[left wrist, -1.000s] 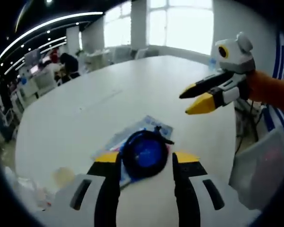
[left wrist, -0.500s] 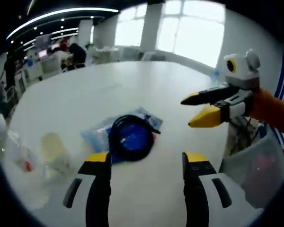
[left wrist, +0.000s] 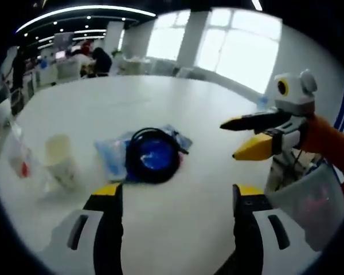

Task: Arrange the tabletop items into an orderly group along one side of the table until the central work area is clear of visible clutter.

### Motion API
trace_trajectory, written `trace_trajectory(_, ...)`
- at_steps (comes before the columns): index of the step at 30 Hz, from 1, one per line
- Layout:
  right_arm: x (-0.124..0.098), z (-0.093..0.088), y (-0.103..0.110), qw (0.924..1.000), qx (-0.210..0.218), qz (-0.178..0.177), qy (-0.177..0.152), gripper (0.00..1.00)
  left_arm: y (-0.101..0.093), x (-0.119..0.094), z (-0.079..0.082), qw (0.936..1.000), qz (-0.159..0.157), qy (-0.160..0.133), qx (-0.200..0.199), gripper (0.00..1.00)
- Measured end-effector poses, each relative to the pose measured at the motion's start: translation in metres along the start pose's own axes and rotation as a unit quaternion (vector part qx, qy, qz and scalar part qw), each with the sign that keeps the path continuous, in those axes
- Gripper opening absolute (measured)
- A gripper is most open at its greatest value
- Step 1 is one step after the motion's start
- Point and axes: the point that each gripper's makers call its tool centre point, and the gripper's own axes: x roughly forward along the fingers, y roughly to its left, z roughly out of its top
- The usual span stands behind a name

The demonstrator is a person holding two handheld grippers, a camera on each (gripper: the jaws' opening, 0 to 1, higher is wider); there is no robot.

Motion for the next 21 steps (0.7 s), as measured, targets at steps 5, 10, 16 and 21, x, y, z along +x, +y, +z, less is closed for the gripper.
trace_trajectory(5,0.002,0.007,-0.009,0.9998,-0.018,-0.001,0.003,0.69,-0.005,0.008,-0.002,0.9999,-0.011,0.007,0.011,0.69)
trace_trajectory(10,0.01,0.017,-0.017,0.999,-0.044,-0.002,0.01,0.66,0.004,0.018,0.004,1.0,-0.004,0.005,0.006,0.64)
trace_trajectory(16,0.031,0.025,-0.024,0.9961,-0.084,0.002,0.027,0.57,0.019,0.032,0.007,0.9998,0.011,0.008,-0.013,0.52)
trace_trajectory(21,0.053,0.022,-0.025,0.9931,-0.105,0.012,0.049,0.47,0.026,0.045,0.009,0.9998,0.014,0.009,-0.014,0.44)
